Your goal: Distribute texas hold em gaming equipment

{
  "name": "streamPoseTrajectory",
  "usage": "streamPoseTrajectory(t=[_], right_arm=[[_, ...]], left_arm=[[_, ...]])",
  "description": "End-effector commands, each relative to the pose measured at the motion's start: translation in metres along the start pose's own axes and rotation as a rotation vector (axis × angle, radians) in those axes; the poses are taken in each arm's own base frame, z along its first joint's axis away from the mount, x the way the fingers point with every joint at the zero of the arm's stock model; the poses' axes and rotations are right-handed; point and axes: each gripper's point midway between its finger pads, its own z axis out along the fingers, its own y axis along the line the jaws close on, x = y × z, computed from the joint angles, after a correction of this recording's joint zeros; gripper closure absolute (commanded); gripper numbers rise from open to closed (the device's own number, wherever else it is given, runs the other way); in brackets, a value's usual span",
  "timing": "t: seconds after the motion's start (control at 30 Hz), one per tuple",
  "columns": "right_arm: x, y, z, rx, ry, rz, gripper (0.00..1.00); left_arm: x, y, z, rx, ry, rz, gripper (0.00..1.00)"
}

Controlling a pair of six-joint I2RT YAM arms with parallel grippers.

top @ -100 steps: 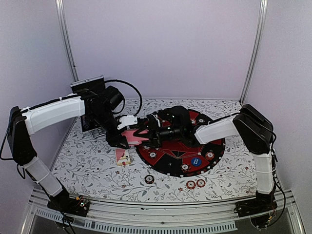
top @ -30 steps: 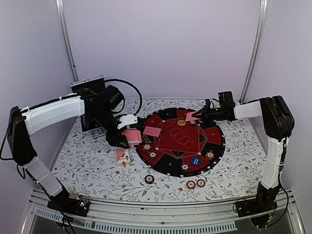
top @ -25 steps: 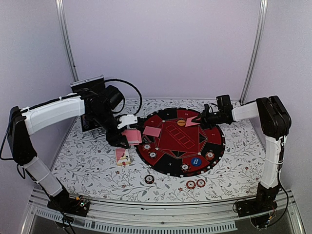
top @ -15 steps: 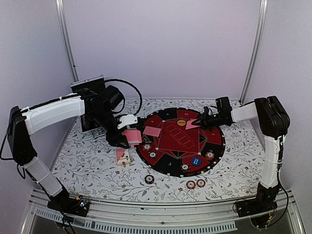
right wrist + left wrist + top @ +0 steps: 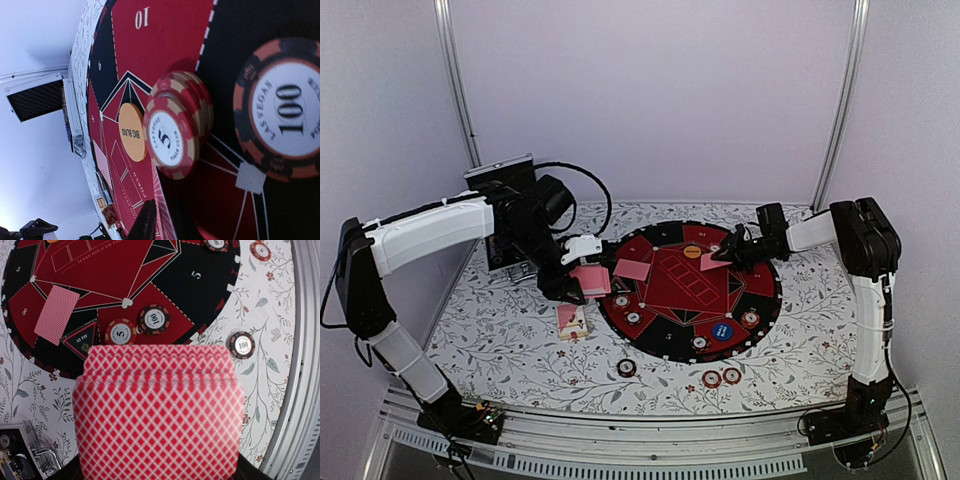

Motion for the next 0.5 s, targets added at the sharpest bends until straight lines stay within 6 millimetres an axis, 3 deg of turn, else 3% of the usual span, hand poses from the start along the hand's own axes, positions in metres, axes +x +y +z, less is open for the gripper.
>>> streamPoseTrajectory(t=[0.0, 0.13, 0.33, 0.47], right_arm=[[-0.009, -0.009, 0.007, 0.042, -0.012, -0.01, 0.78], [-0.008, -0.014, 0.005, 0.074, -0.008, -0.004, 0.64], [-0.001, -0.013, -0.004, 0.088, -0.008, -0.013, 0.6], [0.005, -0.017, -0.011, 0.109, -0.004, -0.018, 0.52]], left_arm=[[-0.008, 0.004, -0.006, -0.004, -0.026, -0.003, 1.0], [-0.007, 0.004, -0.006, -0.003, -0.023, -0.004, 1.0], [-0.008, 0.003, -0.005, 0.003, -0.027, -0.007, 1.0], [-0.009, 0.002, -0.005, 0.007, -0.03, -0.007, 1.0]])
